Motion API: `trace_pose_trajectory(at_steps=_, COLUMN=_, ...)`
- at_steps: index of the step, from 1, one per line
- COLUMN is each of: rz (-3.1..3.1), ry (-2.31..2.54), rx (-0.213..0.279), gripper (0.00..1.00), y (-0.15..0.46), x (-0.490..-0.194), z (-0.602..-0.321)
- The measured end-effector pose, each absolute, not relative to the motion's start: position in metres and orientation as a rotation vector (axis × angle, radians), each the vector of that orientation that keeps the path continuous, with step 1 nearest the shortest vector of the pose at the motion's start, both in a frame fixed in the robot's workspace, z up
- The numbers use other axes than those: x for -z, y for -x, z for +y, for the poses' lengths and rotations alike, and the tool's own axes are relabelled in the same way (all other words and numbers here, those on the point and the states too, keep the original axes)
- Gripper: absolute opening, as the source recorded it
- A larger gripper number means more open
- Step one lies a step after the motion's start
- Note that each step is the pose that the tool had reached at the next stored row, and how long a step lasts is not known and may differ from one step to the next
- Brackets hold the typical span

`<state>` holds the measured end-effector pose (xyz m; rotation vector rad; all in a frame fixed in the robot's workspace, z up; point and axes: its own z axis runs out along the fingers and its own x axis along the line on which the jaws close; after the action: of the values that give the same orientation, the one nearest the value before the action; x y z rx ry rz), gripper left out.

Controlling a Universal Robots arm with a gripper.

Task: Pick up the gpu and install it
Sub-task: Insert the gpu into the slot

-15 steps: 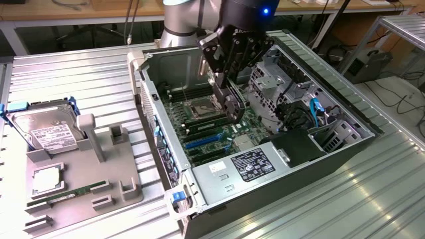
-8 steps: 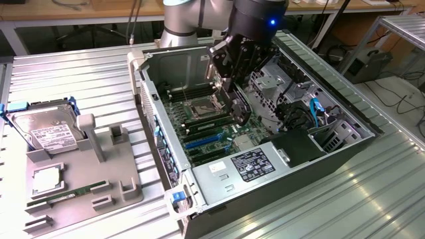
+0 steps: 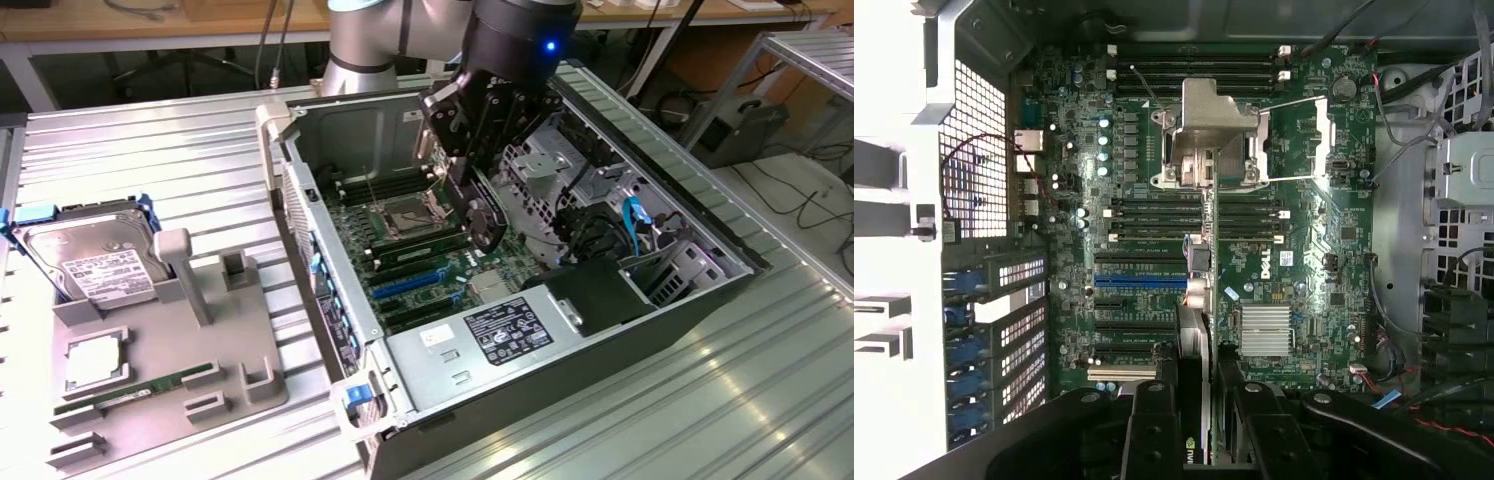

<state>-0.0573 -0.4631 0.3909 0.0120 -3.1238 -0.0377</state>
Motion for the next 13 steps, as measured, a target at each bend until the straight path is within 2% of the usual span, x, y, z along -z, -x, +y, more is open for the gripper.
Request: trace_pose_trajectory(at_steps=13, rz=-3.121, ry=-0.108, rx=0.037, gripper=0.26, y=0.0574, x=-0.3906, z=-0.4631)
